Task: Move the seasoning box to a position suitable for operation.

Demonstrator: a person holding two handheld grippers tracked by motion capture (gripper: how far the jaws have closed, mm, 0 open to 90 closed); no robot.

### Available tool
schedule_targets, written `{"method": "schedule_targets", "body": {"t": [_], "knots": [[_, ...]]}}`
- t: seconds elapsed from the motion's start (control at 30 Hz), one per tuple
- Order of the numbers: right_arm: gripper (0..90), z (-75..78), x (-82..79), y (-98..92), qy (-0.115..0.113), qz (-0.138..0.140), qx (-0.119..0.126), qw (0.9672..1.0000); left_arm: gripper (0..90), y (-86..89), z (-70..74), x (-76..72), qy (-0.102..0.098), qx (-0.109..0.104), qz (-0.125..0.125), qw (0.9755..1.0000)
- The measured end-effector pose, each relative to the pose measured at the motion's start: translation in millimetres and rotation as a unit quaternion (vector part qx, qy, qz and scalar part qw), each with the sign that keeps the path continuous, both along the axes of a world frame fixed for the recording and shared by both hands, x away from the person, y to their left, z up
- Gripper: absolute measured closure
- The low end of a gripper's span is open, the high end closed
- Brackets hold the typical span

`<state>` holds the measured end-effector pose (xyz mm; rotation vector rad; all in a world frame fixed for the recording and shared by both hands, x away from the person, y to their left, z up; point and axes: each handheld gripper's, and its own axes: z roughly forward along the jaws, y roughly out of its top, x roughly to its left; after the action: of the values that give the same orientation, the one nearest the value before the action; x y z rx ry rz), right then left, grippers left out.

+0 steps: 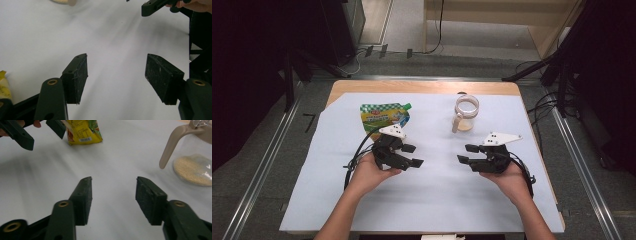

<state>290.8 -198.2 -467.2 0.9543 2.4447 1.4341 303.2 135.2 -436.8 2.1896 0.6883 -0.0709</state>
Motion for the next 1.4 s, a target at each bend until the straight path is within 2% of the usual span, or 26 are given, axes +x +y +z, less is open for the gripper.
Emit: {"method": "schedule_targets", "body": {"t": [0.07, 0.1, 0.13, 0.2, 0.27, 0.33, 0.4, 0.5, 0.63, 0.73, 0.87, 1.0, 1.13, 1.17, 1.4], "knots": [[55.2, 0.4, 0.8, 0.8, 0.005, -0.002, -0.009, 0.9999, 37.8, 1.2, 0.9, -2.2, -0.008, 0.004, -0.004, 0.9999], [55.2, 0.4, 0.8, 0.8, 0.005, -0.002, -0.009, 0.9999, 38.8, 1.2, 0.9, -2.2, -0.008, 0.004, -0.004, 0.9999], [56.3, 0.5, 1.6, 1.6, 0.017, -0.006, -0.008, 0.9998, 40.4, 2.6, 0.8, -3.7, -0.008, 0.013, -0.005, 0.9999], [56.3, -0.2, 2.4, 1.8, 0.025, -0.006, -0.007, 0.9996, 39.7, 3.7, 1.3, -5.0, -0.003, 0.018, -0.005, 0.9998], [56.8, -1.5, 3.4, 2.2, 0.028, -0.008, -0.013, 0.9995, 38.9, 4.4, 1.7, -5.5, -0.002, 0.016, -0.005, 0.9999], [56.9, -2.6, 4.0, 2.1, 0.033, -0.012, -0.014, 0.9993, 39.0, 6.5, 1.9, -4.9, 0.005, 0.003, -0.001, 1.0000], [56.3, -3.3, 4.7, 2.4, 0.028, -0.011, -0.014, 0.9994, 38.2, 8.5, 1.7, -4.5, 0.005, 0.007, 0.000, 1.0000], [55.9, -4.3, 5.3, 3.1, 0.025, -0.009, -0.015, 0.9995, 38.6, 10.6, 2.1, -5.7, -0.006, 0.018, 0.001, 0.9998], [54.4, -5.5, 5.7, 2.7, 0.024, -0.010, -0.016, 0.9995, 39.5, 13.2, 2.8, -4.5, 0.002, 0.010, 0.004, 0.9999], [53.3, -6.1, 6.2, 2.4, 0.022, -0.010, -0.020, 0.9995, 45.8, 15.6, 3.4, -3.4, 0.012, 0.012, 0.010, 0.9998], [52.7, -6.0, 5.7, 2.9, 0.020, -0.009, -0.022, 0.9995, 44.4, 16.4, 3.6, -3.7, 0.015, 0.003, 0.008, 0.9999], [52.0, -5.5, 5.8, 2.3, 0.018, -0.009, -0.021, 0.9996, 42.6, 16.7, 4.1, -4.2, 0.007, 0.001, 0.003, 1.0000], [51.1, -5.1, 6.0, 1.4, 0.020, -0.012, -0.020, 0.9995, 41.6, 16.9, 4.1, -4.0, 0.012, -0.003, 0.000, 0.9999], [50.2, -4.9, 6.2, 0.7, 0.015, -0.014, -0.024, 0.9995, 41.7, 16.9, 4.4, -4.3, 0.013, -0.006, 0.000, 0.9999], [50.4, -4.4, 6.8, -0.5, 0.016, -0.014, -0.022, 0.9995, 42.6, 16.3, 5.3, -6.1, 0.006, -0.006, -0.004, 1.0000]]}}
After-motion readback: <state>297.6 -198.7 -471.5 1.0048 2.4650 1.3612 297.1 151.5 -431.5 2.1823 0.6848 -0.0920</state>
